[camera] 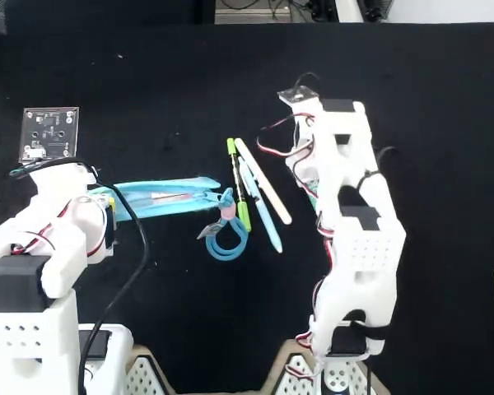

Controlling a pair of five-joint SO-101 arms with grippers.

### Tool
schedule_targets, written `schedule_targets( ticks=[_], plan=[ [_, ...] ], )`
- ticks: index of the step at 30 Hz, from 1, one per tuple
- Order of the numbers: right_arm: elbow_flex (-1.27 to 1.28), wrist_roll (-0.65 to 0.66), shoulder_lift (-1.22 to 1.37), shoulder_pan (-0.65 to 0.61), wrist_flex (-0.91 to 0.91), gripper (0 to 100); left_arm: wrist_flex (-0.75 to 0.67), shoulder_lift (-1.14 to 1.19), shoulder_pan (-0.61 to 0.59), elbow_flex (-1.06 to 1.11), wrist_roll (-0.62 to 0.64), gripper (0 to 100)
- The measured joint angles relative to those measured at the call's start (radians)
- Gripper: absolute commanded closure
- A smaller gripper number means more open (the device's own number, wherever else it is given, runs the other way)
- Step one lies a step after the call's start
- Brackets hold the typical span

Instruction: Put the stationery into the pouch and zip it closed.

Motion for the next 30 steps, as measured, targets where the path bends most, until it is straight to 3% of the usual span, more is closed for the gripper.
schedule_targets(
  ticks=[6,8,24,29,30],
  plan=[
    [-0.017,0.041,0.0,0.017,0.137,79.3,0.0,0.0,0.0,0.0,0.0,97],
    [-0.017,0.048,0.0,0.015,0.14,77.7,0.0,0.0,0.0,0.0,0.0,97],
    [0.054,0.103,-0.006,0.06,0.141,78.6,0.0,0.0,0.0,0.0,0.0,97],
    [0.16,0.101,-0.068,0.069,0.02,99.5,0.0,0.0,0.0,0.0,0.0,97],
    [0.172,0.101,-0.077,0.071,-0.002,97.2,0.0,0.0,0.0,0.0,0.0,97]
  ],
)
